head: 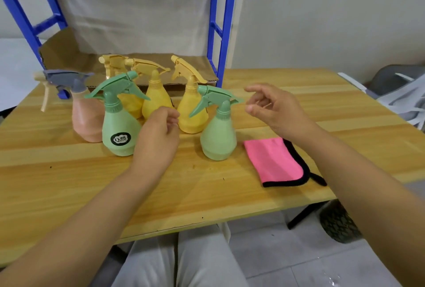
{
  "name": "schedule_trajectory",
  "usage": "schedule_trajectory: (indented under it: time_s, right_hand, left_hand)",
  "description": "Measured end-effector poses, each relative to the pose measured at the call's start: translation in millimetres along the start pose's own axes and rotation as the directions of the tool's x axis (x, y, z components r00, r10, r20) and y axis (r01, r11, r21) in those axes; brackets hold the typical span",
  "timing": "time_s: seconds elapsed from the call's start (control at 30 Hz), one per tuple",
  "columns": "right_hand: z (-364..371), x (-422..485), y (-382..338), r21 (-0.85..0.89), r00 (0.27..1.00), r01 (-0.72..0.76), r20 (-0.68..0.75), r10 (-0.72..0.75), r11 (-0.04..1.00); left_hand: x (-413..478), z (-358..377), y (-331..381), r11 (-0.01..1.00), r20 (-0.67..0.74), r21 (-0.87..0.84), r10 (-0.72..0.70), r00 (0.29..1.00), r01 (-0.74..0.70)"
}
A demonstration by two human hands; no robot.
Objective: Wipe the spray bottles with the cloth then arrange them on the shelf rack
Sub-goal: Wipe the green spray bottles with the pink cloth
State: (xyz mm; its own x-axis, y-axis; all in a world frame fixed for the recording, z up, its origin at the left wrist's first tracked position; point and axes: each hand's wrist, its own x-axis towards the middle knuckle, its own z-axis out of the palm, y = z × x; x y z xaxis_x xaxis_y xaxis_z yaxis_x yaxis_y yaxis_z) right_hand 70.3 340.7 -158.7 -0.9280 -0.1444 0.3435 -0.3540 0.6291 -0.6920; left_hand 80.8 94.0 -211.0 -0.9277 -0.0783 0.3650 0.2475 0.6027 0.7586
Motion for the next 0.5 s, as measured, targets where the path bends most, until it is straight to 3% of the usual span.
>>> schedule_trajectory:
  time_s: [0.07, 0.17, 0.3, 0.4, 0.5]
  right_hand:
    - [-13.3, -20.8, 25.7, -0.302, 0.982, -0.173, 0.015, 0.187, 0.937]
    - [-13.7, -54.4, 58.2, -0.633, 0.893, -0.339, 0.017, 0.45, 0.697]
    - [-1.3, -68.9, 63.5, -0.549, 0.836, -0.509, -0.134, 0.531, 0.663]
    - [-3.2, -66.5, 62.1, -0.531, 0.781, -0.574, -0.127, 0.612, 0.623]
    - [-5.1, -68.7, 56.5, -0.39, 0.797, -0.575, -0.066, 0.601, 0.719]
  left_hand:
    - [-12.4, -0.1, 1.7, 0.999, -0.01, -0.033, -0.006, 1.0, 0.005]
    - [-30.7, 8.8, 6.3, 0.997, 0.008, -0.077, -0.001, 1.0, 0.002]
    - [-51.6, 28.9, 17.2, 0.992, 0.053, -0.127, 0.033, 0.998, -0.026]
    - [-63.6, 41.4, 26.2, 0.991, 0.099, -0.125, 0.068, 0.993, -0.055]
    - [-70.0, 48.5, 30.6, 0.991, 0.177, -0.06, 0.125, 0.976, -0.116]
